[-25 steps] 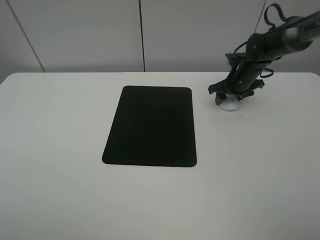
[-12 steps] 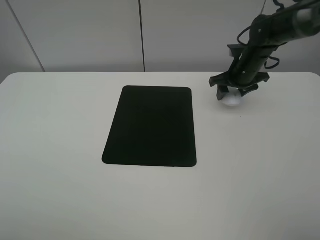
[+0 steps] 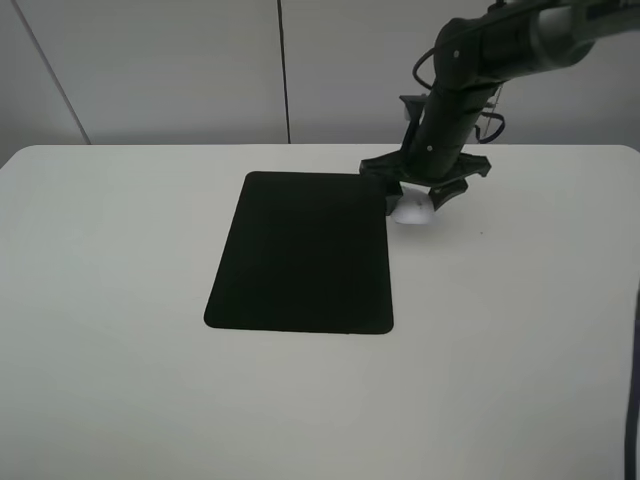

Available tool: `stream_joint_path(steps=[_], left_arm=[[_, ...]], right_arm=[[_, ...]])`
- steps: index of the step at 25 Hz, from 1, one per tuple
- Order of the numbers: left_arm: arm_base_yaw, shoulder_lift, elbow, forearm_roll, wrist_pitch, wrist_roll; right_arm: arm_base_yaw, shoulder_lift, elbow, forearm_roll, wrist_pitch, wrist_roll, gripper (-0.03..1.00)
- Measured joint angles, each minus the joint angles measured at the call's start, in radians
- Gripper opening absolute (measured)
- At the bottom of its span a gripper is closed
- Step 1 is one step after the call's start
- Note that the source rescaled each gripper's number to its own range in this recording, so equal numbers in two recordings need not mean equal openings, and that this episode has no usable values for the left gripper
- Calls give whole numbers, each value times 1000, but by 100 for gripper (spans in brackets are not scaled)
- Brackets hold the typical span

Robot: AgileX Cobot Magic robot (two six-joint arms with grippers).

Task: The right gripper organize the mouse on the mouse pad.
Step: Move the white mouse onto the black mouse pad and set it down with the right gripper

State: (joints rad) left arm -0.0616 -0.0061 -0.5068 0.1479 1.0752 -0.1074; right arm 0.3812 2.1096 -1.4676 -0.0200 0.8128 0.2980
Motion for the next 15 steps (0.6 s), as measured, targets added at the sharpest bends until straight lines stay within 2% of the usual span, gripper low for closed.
stream_joint_path(steps=[3,8,15], left_arm=[[0,0,0,0,0,0],[0,0,0,0,0,0],[0,0,0,0,0,0]], right_arm=[[50,0,0,-15,-25,76,0],[138,0,0,-107,-84,180,0],[226,5,0,-187,-166,281,0]])
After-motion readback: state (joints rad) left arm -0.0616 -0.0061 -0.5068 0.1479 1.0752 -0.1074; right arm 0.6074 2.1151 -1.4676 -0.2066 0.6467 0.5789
